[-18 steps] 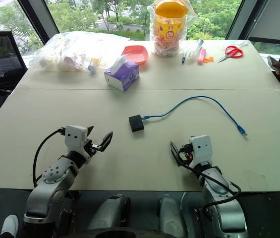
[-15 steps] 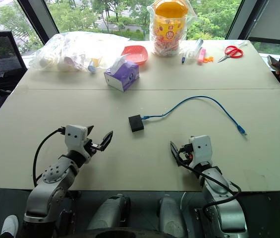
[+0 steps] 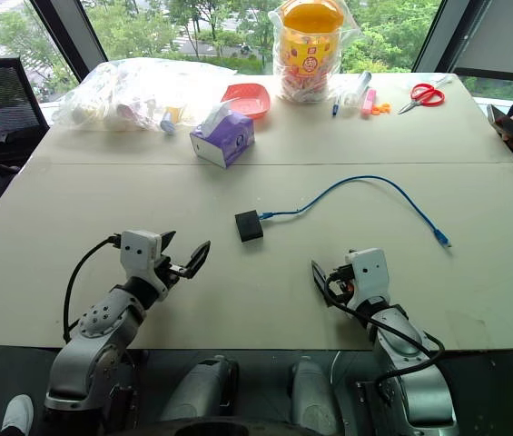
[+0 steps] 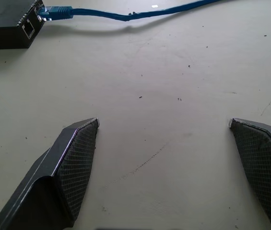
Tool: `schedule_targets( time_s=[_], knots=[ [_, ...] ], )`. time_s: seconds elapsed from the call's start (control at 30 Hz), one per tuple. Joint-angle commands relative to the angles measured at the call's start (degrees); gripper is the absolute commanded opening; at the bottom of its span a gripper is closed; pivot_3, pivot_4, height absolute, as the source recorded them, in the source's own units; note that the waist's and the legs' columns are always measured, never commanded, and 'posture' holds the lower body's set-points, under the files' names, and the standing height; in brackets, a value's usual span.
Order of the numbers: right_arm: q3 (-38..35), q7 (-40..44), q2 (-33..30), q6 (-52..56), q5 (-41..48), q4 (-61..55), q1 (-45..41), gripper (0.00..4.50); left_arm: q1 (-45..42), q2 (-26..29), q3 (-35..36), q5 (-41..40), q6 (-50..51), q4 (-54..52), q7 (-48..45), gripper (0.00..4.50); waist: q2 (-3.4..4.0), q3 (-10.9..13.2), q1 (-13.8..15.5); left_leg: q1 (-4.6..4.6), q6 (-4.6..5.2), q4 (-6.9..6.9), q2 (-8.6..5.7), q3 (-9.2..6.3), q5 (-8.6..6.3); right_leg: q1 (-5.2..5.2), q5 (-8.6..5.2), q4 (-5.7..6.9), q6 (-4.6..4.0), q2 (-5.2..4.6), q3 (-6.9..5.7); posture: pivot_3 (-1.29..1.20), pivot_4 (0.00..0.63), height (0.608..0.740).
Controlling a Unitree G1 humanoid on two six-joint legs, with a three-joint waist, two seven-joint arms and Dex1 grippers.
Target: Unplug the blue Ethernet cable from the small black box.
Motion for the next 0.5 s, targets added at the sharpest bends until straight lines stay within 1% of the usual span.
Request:
schedule_targets(
  time_s=[0.03,0.37,0.47,0.5],
  knots=[
    [-0.26,0.38,-0.31,0.0,0.79,-1.96,0.39,4.5,-0.18,0.34,0.94,-0.79,-0.95,-0.82,-0.51,4.42,0.0,0.0,0.0,0.0,0.0,0.0,0.0,0.0,0.0,0.0,0.0,0.0,0.0,0.0,0.0,0.0,0.15,0.74],
    [-0.12,0.85,-0.89,0.2,0.81,-2.0,0.07,4.5,-1.19,1.02,1.46,-1.28,0.03,-1.1,-1.1,4.42,0.0,0.0,0.0,0.0,0.0,0.01,0.0,0.0,0.0,0.0,0.0,0.01,0.01,0.01,0.0,0.0,0.15,0.74],
    [0.1,2.26,-3.38,2.73,0.77,-1.62,-2.21,4.5,-2.89,2.73,2.41,-2.74,0.55,-0.38,-3.52,4.42,0.0,0.0,-0.08,0.0,0.0,0.02,0.0,0.0,0.0,0.0,0.0,0.02,0.0,0.02,0.0,0.0,0.15,0.74],
    [0.28,3.77,-5.39,5.2,1.32,-1.64,-4.46,4.5,-4.29,3.58,3.11,-4.2,1.62,0.51,-4.84,4.42,0.0,0.0,-0.13,0.01,0.0,0.04,0.0,0.02,0.0,0.01,0.01,0.03,0.0,0.02,0.0,0.0,0.15,0.74]
  ],
)
